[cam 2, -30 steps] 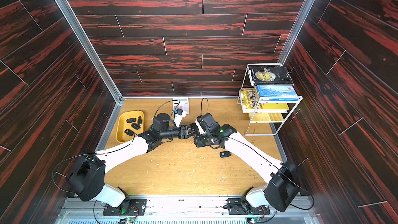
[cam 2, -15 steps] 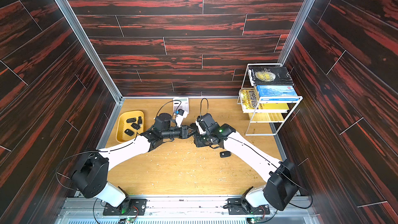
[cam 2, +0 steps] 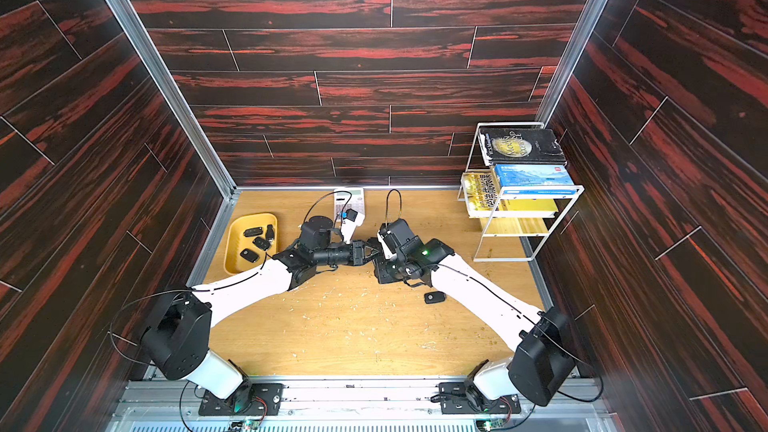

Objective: Place the car key into the storage box
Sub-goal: Pick up the car key from the center of the board, then place the car key in the storage box.

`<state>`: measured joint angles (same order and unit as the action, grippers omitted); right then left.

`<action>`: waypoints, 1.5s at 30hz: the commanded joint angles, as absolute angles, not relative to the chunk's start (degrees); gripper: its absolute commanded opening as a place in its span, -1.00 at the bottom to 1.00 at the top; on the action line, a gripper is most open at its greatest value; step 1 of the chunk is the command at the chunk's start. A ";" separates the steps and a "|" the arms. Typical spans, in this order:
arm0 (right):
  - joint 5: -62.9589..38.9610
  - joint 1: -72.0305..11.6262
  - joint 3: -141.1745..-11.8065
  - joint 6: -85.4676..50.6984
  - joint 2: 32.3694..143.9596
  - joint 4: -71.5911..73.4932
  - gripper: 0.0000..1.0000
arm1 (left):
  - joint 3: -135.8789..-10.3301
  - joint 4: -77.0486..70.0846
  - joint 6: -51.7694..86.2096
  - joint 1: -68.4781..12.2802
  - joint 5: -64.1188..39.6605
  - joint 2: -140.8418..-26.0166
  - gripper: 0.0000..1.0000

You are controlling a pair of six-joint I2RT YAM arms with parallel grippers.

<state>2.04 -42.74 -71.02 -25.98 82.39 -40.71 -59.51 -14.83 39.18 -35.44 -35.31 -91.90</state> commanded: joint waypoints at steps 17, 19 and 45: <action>0.40 -42.47 -74.02 -24.57 84.49 -38.57 0.35 | -60.44 -9.58 36.83 -35.68 -35.07 -89.67 -1.00; -0.14 -42.53 -73.68 -24.22 84.59 -38.56 0.37 | -60.46 -9.58 36.74 -35.68 -34.59 -89.74 -1.00; -6.15 -40.68 -65.37 -22.39 79.22 -26.44 0.97 | -63.24 13.19 26.43 -11.70 -25.72 -80.03 -1.00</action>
